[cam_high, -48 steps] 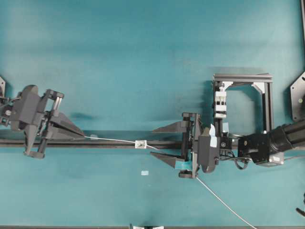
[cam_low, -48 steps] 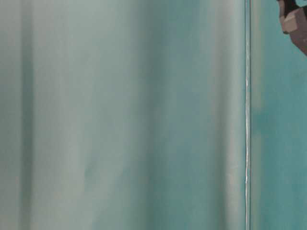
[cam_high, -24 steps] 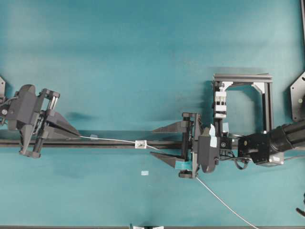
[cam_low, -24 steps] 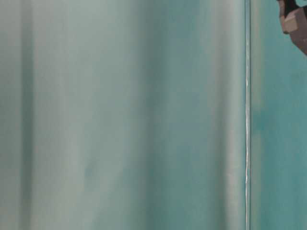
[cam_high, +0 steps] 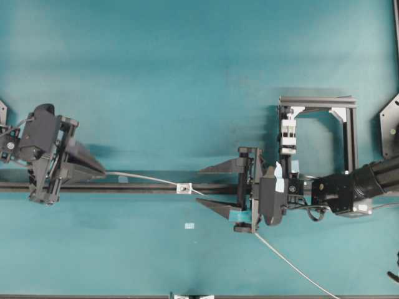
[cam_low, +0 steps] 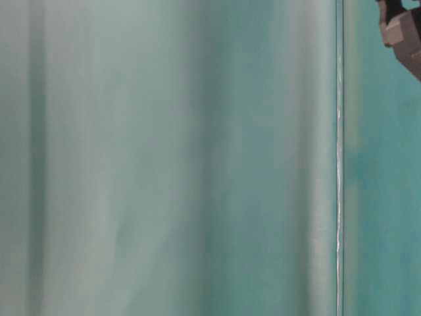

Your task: Insert the wire through the hole in the metal fitting marked with a red label. (retake)

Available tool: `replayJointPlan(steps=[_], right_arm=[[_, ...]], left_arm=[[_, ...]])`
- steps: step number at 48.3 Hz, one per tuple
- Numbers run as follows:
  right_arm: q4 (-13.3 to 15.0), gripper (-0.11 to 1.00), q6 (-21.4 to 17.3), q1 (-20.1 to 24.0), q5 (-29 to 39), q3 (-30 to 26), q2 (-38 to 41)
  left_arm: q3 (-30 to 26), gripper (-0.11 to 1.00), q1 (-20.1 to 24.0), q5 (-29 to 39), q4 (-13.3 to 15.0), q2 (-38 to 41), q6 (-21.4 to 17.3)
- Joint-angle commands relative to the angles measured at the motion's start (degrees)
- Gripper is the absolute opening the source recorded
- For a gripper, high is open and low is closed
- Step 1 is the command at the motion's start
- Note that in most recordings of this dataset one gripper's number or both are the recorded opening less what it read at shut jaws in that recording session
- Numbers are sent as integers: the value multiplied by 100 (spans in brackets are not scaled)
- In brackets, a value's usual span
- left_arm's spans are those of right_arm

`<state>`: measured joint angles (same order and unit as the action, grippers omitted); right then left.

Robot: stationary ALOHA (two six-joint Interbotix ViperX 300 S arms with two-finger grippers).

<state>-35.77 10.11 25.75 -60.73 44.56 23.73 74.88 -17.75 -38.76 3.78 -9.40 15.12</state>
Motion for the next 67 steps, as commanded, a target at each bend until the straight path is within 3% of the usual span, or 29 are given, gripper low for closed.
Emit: replayJointPlan(steps=[1, 6, 14, 16, 40, 67], right_arm=[[18, 78, 9, -9, -53, -35, -220], [18, 78, 9, -18, -53, -35, -220], [18, 78, 9, -9, -53, -26, -220], [18, 78, 9, -18, -53, -35, -220], [18, 78, 18, -9, -26, 0, -325], [-18, 78, 0, -141, -53, 721, -1187]], left_arm=[[-79, 1, 26, 44, -9, -149, 62], [-105, 19, 26, 70, -18, -255, 88], [-70, 68, 26, 97, -18, -308, 44], [-62, 75, 26, 105, -18, -308, 44], [-35, 73, 246, 105, -18, -308, -35], [-44, 72, 650, 519, -26, -958, -563]])
